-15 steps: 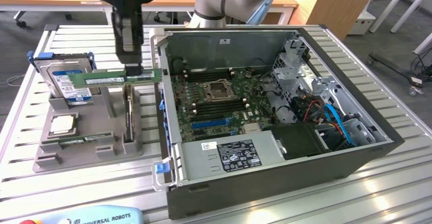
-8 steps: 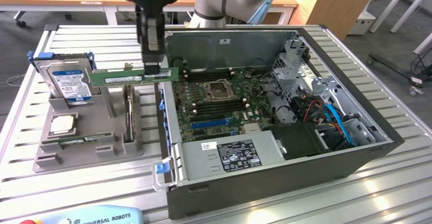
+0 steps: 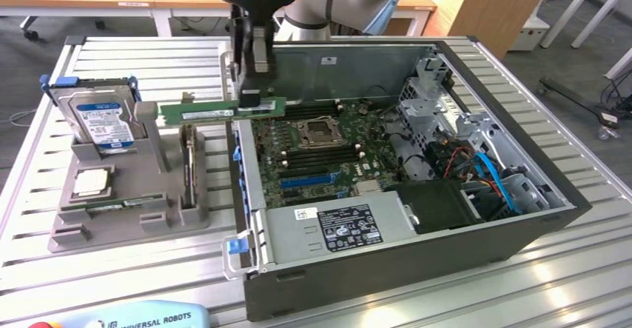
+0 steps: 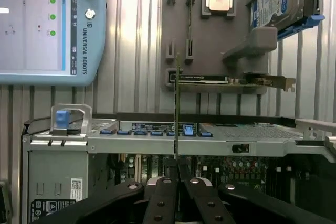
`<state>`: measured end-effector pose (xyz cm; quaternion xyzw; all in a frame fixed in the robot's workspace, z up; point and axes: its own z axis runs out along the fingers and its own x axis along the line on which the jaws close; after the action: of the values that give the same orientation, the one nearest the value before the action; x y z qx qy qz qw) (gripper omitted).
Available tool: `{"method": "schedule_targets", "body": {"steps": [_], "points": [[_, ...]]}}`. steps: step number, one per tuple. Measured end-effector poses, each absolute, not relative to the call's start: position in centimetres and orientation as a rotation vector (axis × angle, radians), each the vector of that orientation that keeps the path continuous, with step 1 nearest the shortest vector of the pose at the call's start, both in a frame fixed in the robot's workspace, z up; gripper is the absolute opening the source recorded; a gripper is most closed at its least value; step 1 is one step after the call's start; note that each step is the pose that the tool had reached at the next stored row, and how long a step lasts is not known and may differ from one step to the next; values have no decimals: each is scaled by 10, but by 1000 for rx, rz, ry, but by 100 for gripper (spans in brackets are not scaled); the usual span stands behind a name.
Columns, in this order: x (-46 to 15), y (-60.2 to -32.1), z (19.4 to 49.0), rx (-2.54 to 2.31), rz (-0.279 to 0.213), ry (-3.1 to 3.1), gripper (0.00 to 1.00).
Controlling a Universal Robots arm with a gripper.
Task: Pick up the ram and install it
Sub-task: 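Pick up the ram and move it above insertion slot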
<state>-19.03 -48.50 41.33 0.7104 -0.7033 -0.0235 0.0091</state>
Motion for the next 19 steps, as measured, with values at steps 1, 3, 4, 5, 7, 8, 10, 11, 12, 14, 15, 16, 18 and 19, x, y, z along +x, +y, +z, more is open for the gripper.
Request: {"method": "schedule_targets", "body": {"steps": [1, 3, 4, 5, 7, 8, 10, 11, 12, 14, 15, 16, 18, 19], "points": [[-186, -485, 413, 2220, -73, -2196, 12], [-179, -485, 413, 2221, -73, -2195, 12], [-176, -485, 413, 2221, -73, -2194, 12], [-173, -485, 413, 2222, -73, -2194, 12], [-165, -485, 413, 2223, -73, -2193, 12], [-162, -485, 413, 2224, -73, -2192, 12], [-155, -485, 413, 2224, -73, -2192, 12], [-152, -485, 413, 2225, -73, -2191, 12], [-149, -485, 413, 2225, -73, -2191, 12], [-143, -485, 413, 2226, -73, -2190, 12], [-141, -485, 413, 2226, -73, -2190, 12], [-138, -485, 413, 2226, -73, -2189, 12], [-132, -485, 413, 2227, -73, -2189, 12], [-129, -485, 413, 2227, -73, -2189, 12]]}}
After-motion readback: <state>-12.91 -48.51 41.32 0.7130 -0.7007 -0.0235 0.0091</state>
